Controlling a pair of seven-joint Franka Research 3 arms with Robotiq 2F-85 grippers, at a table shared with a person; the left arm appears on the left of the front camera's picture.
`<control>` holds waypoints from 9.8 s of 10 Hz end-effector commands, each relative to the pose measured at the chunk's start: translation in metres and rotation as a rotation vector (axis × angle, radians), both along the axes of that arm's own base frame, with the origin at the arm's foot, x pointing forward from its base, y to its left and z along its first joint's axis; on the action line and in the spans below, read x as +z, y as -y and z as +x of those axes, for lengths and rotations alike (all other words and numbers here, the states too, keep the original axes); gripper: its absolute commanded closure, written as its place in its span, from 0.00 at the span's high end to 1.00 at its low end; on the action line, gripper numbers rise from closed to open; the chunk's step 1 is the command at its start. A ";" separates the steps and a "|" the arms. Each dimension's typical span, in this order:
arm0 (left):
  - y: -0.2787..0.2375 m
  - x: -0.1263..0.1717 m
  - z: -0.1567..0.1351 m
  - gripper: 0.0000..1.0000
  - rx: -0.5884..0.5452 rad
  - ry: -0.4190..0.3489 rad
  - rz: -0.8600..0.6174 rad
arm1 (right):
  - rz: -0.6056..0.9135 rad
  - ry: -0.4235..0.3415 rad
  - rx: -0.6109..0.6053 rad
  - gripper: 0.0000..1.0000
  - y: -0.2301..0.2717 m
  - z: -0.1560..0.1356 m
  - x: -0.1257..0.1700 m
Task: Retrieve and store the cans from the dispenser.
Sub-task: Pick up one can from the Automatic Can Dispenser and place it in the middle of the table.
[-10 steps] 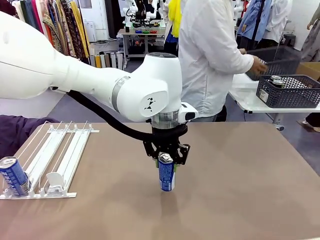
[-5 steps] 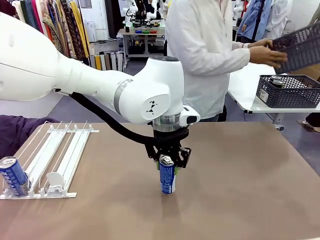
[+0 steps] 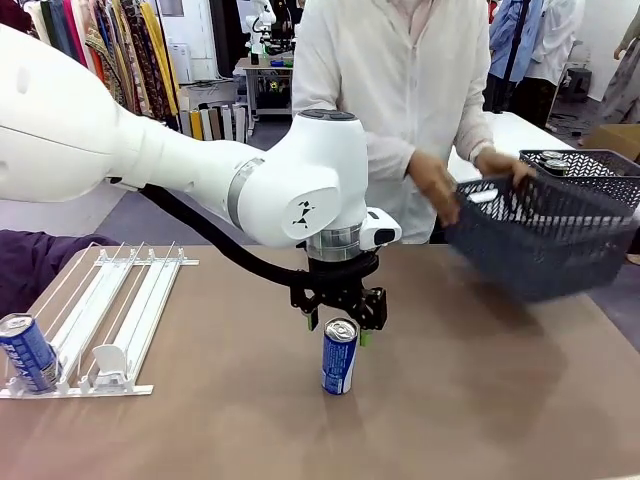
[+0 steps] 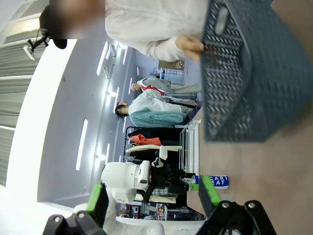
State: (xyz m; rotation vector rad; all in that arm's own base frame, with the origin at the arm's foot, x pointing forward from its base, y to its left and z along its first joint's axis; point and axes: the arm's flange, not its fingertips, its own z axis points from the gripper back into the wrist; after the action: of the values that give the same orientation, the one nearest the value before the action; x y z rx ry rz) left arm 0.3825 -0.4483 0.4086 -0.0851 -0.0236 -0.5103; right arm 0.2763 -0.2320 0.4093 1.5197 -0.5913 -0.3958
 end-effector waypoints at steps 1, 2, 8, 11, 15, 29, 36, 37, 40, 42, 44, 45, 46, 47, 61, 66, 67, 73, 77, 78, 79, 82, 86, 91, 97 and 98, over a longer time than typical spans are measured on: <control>-0.007 0.001 -0.001 1.00 -0.004 0.020 -0.016 | 0.001 -0.007 0.012 1.00 0.000 -0.002 0.004; -0.010 0.007 -0.005 1.00 0.007 0.044 -0.023 | 0.001 -0.007 0.012 1.00 0.000 -0.002 0.004; -0.199 0.179 -0.080 1.00 0.325 0.056 -0.400 | 0.001 -0.007 0.012 1.00 0.000 -0.002 0.004; -0.395 0.178 -0.086 1.00 0.469 -0.153 -0.653 | 0.001 -0.007 0.012 1.00 0.000 -0.002 0.004; -0.569 0.093 -0.102 1.00 0.518 -0.250 -1.250 | 0.001 -0.007 0.012 1.00 0.000 -0.002 0.004; -0.581 0.096 -0.118 1.00 0.616 -0.156 -1.073 | 0.001 -0.007 0.012 1.00 0.000 -0.002 0.004; -0.477 0.107 -0.092 1.00 0.418 0.189 0.161 | 0.001 -0.007 0.012 1.00 0.000 -0.002 0.004; -0.469 0.112 -0.083 1.00 0.460 0.222 0.137 | 0.001 -0.007 0.012 1.00 0.000 -0.002 0.004; -0.480 0.121 -0.094 1.00 0.440 0.201 -0.045 | 0.001 -0.007 0.012 1.00 0.000 -0.002 0.004; -0.465 0.107 -0.078 1.00 0.384 0.228 0.040 | 0.001 -0.007 0.012 1.00 0.000 -0.002 0.004; -0.464 0.077 -0.056 1.00 0.322 0.228 0.012 | 0.001 -0.007 0.012 1.00 0.000 -0.002 0.004; -0.466 0.063 -0.047 1.00 0.351 0.218 0.037 | 0.001 -0.007 0.012 1.00 0.000 -0.002 0.004; -0.470 0.049 -0.039 1.00 0.381 0.188 0.053 | 0.001 -0.007 0.012 1.00 0.000 -0.002 0.004; -0.475 0.040 -0.033 1.00 0.400 0.158 0.061 | 0.001 -0.007 0.012 1.00 0.000 -0.002 0.004; -0.493 -0.021 -0.009 0.47 0.419 -0.039 0.065 | 0.001 -0.007 0.012 1.00 0.000 -0.002 0.004; -0.489 -0.022 -0.010 0.00 0.401 -0.028 0.046 | 0.001 -0.007 0.012 1.00 0.000 -0.002 0.004; -0.488 -0.022 -0.011 0.00 0.402 -0.025 0.045 | 0.001 -0.007 0.012 1.00 0.000 -0.002 0.004; -0.474 0.051 -0.043 0.00 0.446 0.116 0.071 | 0.001 -0.007 0.012 1.00 0.000 -0.002 0.004; -0.464 0.153 -0.114 0.00 0.475 0.332 0.027 | 0.001 -0.007 0.012 1.00 0.000 -0.002 0.004; -0.465 0.162 -0.129 0.00 0.483 0.345 -0.026 | 0.001 -0.007 0.012 1.00 0.000 -0.002 0.004; -0.467 0.145 -0.101 0.00 0.458 0.288 0.035 | 0.001 -0.007 0.012 1.00 0.000 -0.002 0.004; -0.467 0.145 -0.101 0.00 0.458 0.288 0.035 | 0.001 -0.007 0.012 1.00 0.000 -0.002 0.004; -0.433 0.132 -0.087 0.00 0.345 0.166 0.070 | 0.001 -0.007 0.012 1.00 0.000 -0.002 0.004; -0.160 0.142 0.012 0.00 -0.014 0.312 -0.026 | 0.001 -0.007 0.012 1.00 0.000 -0.002 0.004; 0.023 0.005 0.080 0.00 -0.300 0.190 0.143 | 0.001 -0.007 0.012 1.00 0.000 -0.002 0.004; 0.027 -0.009 0.087 0.00 -0.295 0.177 0.174 | 0.001 -0.007 0.012 1.00 0.000 -0.002 0.004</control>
State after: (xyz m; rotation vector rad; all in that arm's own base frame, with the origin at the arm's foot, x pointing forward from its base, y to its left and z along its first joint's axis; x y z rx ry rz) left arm 0.4568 -0.4608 0.3832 0.0880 -0.1378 -0.8490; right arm 0.2761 -0.2322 0.4093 1.5198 -0.5914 -0.3962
